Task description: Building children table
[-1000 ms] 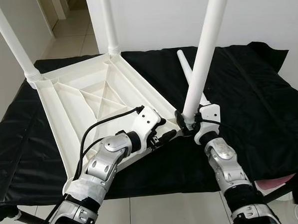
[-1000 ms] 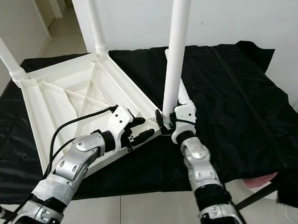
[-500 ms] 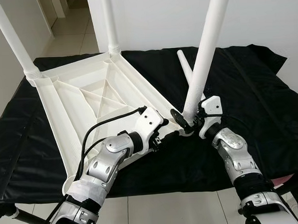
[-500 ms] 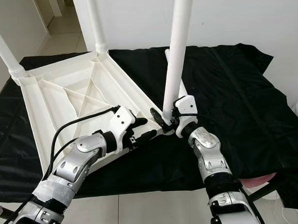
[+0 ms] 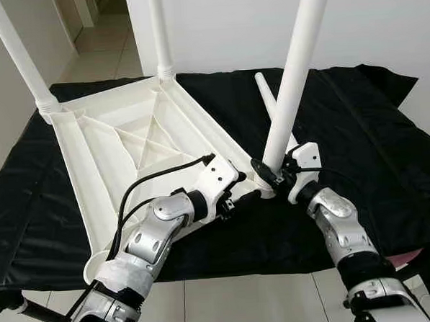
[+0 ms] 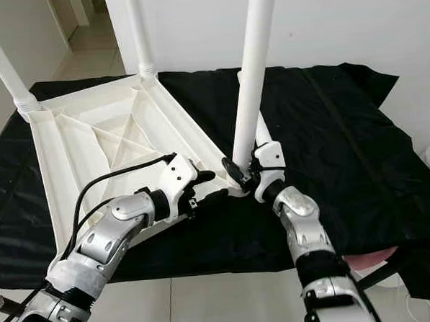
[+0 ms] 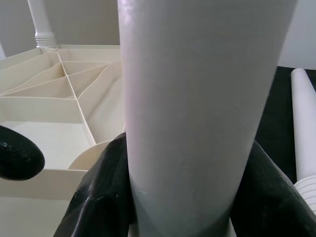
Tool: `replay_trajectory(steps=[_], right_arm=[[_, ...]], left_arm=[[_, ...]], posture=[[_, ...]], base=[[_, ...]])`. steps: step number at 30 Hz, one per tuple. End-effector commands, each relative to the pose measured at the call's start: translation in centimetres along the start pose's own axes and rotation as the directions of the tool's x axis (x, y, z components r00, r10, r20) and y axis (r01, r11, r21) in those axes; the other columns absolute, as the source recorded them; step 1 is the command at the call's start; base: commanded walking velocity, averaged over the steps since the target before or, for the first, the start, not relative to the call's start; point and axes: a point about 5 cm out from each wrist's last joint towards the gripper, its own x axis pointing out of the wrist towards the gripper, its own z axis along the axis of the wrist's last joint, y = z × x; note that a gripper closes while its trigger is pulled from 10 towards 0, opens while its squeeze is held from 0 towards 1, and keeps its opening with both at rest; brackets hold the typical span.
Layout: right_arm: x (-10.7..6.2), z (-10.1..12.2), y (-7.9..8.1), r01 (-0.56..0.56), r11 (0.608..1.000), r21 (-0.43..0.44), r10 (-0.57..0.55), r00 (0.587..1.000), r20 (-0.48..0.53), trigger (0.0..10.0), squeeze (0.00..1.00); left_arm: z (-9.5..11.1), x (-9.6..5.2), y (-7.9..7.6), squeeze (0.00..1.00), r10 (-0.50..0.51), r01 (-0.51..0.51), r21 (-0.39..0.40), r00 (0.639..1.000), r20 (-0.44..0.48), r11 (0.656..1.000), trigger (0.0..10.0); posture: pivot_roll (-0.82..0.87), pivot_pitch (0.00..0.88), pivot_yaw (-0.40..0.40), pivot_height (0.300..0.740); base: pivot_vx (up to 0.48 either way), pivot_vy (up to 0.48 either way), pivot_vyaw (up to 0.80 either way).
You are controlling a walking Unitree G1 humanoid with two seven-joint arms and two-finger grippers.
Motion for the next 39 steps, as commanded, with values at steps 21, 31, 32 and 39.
replay_trajectory(steps=[21,31,32,39], right_arm=[[0.5,-0.4,3.9,0.574,0.798,0.183,-0.57,0.818,-0.075,10.0,0.0],[0.0,0.2,3.7,0.552,0.815,0.174,-0.553,0.832,-0.051,10.0,1.0],[-0.2,0.3,3.7,0.547,0.819,0.175,-0.549,0.835,-0.04,10.0,1.0],[-1.2,0.6,3.7,0.553,0.822,0.135,-0.557,0.831,-0.016,10.0,0.58]], left_arm=[[0.3,-0.2,0.3,0.0,-0.016,0.016,-0.014,1.0,0.01,1.0,10.0],[0.4,-0.3,0.3,0.0,-0.01,0.011,-0.016,1.0,0.013,1.0,10.0],[0.3,-0.4,0.3,0.0,-0.007,0.007,-0.017,1.0,0.012,1.0,10.0],[0.1,-0.7,0.4,0.0,-0.001,0.001,-0.019,1.0,0.003,1.0,10.0]], posture=[[-0.06,0.0,-0.018,0.74],[-0.06,0.0,-0.019,0.74],[-0.06,0.0,-0.018,0.74],[-0.06,0.0,-0.019,0.74]], base=[[0.0,0.0,0.0],[0.0,0.0,0.0],[0.0,0.0,0.0],[0.0,0.0,0.0]])
